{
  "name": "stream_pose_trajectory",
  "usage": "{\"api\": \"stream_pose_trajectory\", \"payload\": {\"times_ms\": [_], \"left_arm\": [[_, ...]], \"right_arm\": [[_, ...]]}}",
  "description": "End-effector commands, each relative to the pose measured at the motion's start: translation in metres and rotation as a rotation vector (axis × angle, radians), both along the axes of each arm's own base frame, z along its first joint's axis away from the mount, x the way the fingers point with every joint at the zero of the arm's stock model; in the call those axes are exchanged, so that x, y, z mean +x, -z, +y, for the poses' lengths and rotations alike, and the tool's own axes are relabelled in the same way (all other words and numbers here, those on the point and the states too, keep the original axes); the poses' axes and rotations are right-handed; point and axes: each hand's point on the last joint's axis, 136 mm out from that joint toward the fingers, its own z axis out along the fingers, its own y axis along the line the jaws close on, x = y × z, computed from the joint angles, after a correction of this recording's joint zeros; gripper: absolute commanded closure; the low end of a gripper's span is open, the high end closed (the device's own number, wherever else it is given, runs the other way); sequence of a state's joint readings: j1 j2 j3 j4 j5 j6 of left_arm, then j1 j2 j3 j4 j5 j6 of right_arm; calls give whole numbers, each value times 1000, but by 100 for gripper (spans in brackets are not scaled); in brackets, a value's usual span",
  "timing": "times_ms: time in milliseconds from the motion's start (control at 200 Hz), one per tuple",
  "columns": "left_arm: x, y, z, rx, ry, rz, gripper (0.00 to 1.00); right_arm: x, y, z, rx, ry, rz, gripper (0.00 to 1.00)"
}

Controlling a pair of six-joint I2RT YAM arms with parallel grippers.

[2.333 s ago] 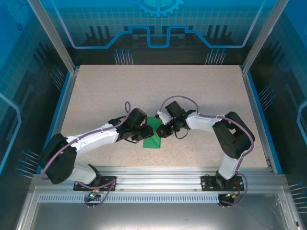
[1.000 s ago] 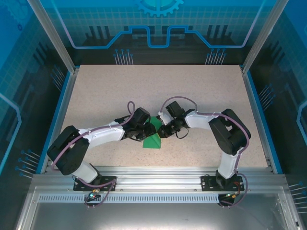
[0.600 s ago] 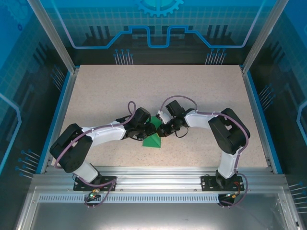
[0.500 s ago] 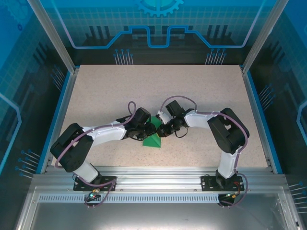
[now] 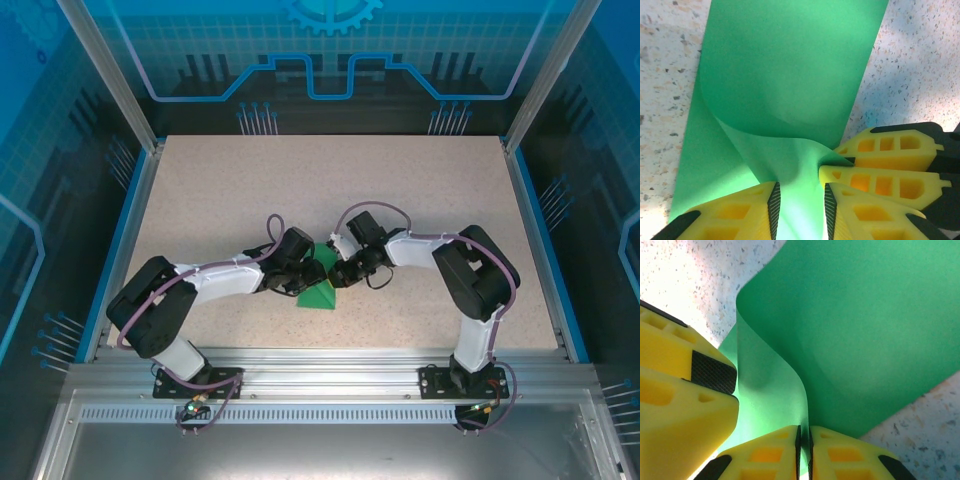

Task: Fold a paper plane with a square sheet of paper (pick it up from the middle)
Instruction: Fold the triangle a second time at the center of the table.

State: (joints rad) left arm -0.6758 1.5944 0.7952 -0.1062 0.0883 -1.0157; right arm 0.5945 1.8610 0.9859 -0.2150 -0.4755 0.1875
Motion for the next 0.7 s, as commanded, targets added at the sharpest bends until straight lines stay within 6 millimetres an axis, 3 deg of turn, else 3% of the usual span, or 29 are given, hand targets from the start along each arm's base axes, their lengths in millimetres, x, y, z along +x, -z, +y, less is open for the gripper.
{"api": "stream_pose_trajectory", "payload": {"times_ms": [0, 695], "left_arm": [[0, -6, -3, -32, 20, -12, 66], [4, -10, -10, -82, 33, -49, 61]], "right_arm": [[4, -10, -3, 24, 25, -10, 86], [8, -3, -2, 11, 36, -1, 86]]}}
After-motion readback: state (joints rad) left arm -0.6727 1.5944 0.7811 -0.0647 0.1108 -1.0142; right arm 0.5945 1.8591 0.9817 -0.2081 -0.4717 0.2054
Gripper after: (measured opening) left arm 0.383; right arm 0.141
